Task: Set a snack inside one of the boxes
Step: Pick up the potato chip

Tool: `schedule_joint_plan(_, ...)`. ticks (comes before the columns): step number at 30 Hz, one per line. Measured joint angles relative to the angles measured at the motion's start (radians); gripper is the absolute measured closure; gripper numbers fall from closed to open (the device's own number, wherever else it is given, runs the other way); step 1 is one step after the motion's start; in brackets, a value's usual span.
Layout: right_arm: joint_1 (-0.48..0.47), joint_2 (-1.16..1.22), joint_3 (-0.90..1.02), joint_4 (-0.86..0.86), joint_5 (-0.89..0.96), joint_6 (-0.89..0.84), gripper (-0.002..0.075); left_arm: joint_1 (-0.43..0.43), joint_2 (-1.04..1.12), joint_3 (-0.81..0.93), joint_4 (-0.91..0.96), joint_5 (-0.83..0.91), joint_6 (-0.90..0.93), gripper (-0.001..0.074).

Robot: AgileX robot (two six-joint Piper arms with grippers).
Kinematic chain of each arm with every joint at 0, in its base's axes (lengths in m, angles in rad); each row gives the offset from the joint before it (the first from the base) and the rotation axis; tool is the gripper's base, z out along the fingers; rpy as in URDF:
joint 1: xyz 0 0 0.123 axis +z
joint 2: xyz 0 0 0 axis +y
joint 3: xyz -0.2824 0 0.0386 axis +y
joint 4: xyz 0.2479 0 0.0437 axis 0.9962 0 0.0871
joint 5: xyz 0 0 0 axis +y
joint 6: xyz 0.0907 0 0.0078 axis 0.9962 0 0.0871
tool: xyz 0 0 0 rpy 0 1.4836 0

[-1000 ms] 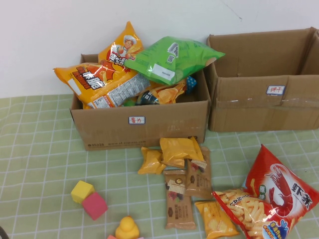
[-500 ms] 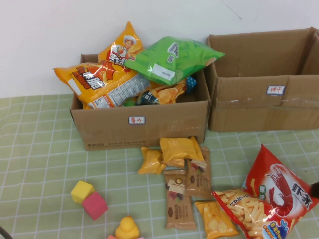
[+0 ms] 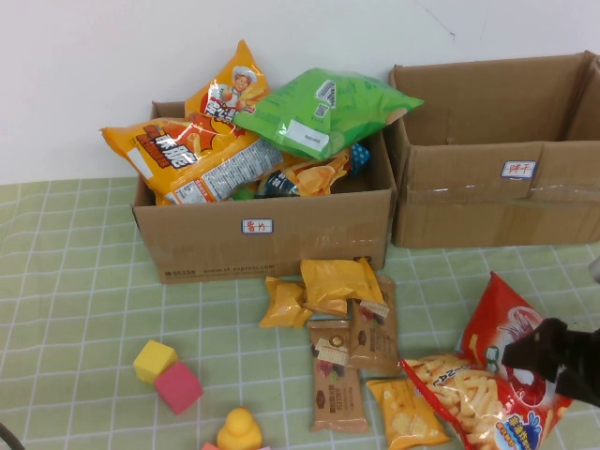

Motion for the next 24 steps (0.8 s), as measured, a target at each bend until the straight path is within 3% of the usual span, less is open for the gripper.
schedule_joint_plan(9,0.002,0.128,-0.008,0.103,-0.014,-0.093,0.0092,0.000,0.000,0.000,-0.002,-0.003,0.000,0.0738)
schedule_joint_plan(16,0.002,0.132,-0.016,0.146,0.031,-0.106,0.0347,0.000,0.000,0.000,-0.004,-0.004,0.000,0.0737)
schedule_joint_plan(24,0.002,0.136,-0.018,0.255,0.138,-0.168,0.0399,0.000,0.000,0.000,-0.010,-0.004,0.000,0.0737)
